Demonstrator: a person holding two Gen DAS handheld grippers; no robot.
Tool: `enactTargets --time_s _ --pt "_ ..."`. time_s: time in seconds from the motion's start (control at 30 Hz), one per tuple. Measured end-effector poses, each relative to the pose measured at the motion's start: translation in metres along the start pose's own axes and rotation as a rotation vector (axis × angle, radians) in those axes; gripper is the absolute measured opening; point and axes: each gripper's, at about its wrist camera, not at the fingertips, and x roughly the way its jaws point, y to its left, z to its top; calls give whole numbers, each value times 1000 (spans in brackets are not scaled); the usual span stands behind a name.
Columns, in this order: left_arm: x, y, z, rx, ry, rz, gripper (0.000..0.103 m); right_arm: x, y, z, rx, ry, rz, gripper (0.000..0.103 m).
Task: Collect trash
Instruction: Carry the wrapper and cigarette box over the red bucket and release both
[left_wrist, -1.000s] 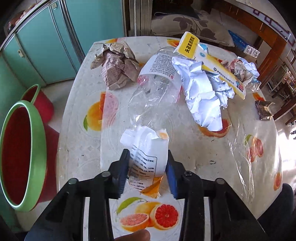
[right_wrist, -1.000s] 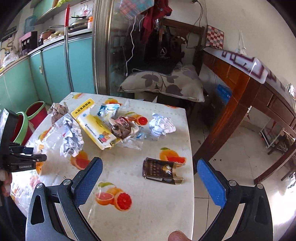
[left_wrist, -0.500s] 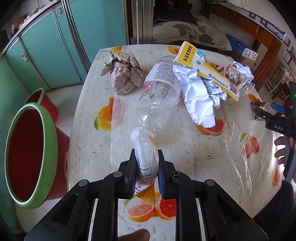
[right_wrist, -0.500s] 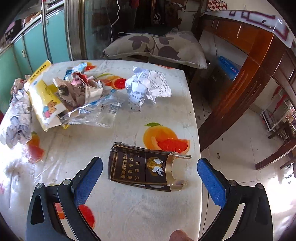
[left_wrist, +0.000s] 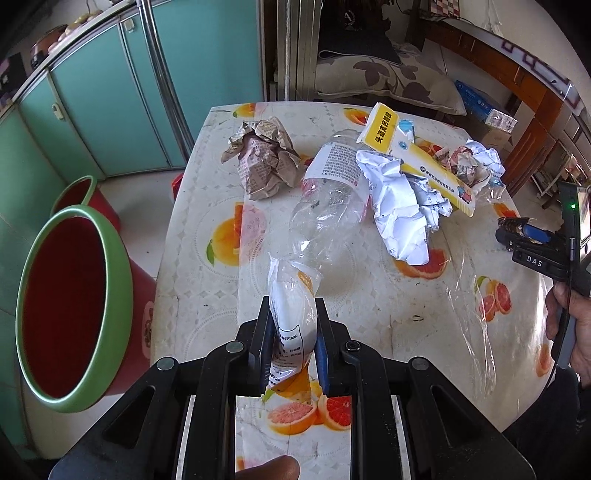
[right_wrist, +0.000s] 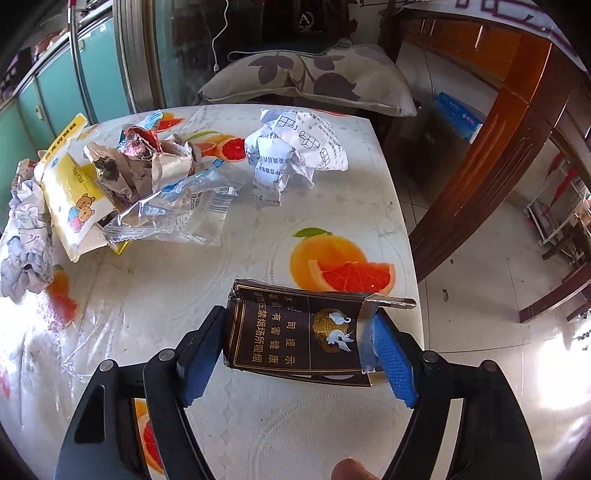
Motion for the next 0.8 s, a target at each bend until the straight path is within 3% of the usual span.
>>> enactTargets --time_s 0.37,0.53,0.8 --pt "-49 18 16 -35 -120 -18 18 -110 28 10 -48 -184 -1 77" --pt "-77 40 30 -57 -177 -28 19 -149 62 15 -87 -228 38 77" --pt "-95 100 30 -91 -206 43 19 -182 137 31 -151 -283 124 77"
